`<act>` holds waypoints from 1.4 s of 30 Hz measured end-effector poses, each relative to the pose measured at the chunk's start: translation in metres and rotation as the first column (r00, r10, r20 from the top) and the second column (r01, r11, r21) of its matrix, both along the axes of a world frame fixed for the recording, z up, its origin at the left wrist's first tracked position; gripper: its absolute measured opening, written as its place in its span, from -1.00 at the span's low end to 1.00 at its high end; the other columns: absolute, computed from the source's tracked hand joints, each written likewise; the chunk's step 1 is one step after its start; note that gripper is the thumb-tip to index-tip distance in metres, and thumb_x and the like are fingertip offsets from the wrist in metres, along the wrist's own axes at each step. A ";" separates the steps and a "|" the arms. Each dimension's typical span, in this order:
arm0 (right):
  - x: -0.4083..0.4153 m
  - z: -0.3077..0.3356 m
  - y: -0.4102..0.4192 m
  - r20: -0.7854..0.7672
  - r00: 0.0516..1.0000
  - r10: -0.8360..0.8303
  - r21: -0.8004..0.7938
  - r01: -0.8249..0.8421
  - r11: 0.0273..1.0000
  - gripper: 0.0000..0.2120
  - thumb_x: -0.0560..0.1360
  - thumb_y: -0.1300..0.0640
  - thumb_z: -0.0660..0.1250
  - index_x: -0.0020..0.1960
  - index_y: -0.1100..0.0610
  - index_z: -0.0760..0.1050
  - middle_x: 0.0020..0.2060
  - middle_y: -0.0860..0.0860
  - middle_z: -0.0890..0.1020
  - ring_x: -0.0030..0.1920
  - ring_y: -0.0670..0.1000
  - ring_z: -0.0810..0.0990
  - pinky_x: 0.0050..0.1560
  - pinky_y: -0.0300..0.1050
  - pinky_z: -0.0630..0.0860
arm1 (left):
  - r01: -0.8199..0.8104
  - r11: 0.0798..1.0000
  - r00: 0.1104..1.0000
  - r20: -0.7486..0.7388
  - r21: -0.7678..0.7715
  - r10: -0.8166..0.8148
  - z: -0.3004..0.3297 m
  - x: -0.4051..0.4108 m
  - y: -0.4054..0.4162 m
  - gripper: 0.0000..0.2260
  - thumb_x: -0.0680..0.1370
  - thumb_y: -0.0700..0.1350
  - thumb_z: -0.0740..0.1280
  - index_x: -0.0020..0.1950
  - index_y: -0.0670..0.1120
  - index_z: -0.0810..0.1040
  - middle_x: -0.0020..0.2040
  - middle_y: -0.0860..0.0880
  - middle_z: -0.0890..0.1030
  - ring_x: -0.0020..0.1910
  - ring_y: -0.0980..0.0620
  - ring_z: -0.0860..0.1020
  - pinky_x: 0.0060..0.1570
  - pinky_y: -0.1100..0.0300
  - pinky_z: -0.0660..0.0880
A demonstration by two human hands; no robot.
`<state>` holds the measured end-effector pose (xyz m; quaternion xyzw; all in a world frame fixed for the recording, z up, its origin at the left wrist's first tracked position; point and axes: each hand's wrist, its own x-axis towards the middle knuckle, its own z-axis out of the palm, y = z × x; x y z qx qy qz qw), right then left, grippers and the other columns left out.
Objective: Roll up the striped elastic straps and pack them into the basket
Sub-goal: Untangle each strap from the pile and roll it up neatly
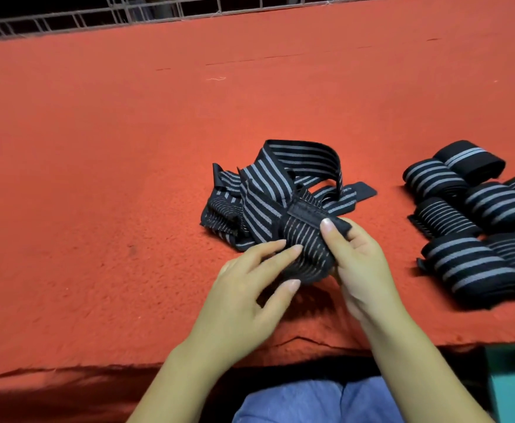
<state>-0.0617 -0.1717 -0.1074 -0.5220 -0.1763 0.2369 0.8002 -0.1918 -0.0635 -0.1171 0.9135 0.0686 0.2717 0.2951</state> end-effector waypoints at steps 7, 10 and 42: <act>-0.006 0.006 -0.003 0.060 0.962 0.268 -0.023 -0.267 0.964 -0.84 0.38 0.16 0.33 -0.07 0.22 0.54 -0.27 0.05 0.68 -0.28 -0.05 0.64 -0.21 -0.24 0.58 | -0.177 0.955 0.973 0.104 -0.236 0.206 0.018 0.010 0.013 -0.71 0.46 0.16 0.29 0.16 0.15 0.52 0.13 0.24 0.54 0.15 0.44 0.45 0.11 0.58 0.27; -0.008 0.006 0.004 0.050 0.966 0.252 -0.009 -0.252 0.968 -0.87 0.38 0.14 0.32 -0.13 0.20 0.53 -0.34 -0.02 0.66 -0.33 -0.11 0.62 -0.27 -0.29 0.55 | -0.128 0.922 0.983 0.076 -0.365 0.166 0.018 0.016 0.008 -0.92 0.48 0.00 0.42 -0.04 0.15 0.60 -0.07 0.21 0.67 -0.02 0.35 0.56 0.01 0.46 0.40; 0.066 0.141 0.034 0.006 0.993 0.115 0.425 -0.107 0.899 -0.80 0.63 0.08 0.12 0.13 0.14 0.46 0.03 0.14 0.60 -0.05 0.11 0.63 -0.19 0.09 0.59 | -0.002 0.365 0.981 0.068 -0.931 0.179 0.063 0.032 0.024 -0.78 0.64 -0.24 0.14 -0.02 -0.16 0.58 -0.28 -0.01 0.65 -0.33 0.10 0.60 -0.36 0.16 0.59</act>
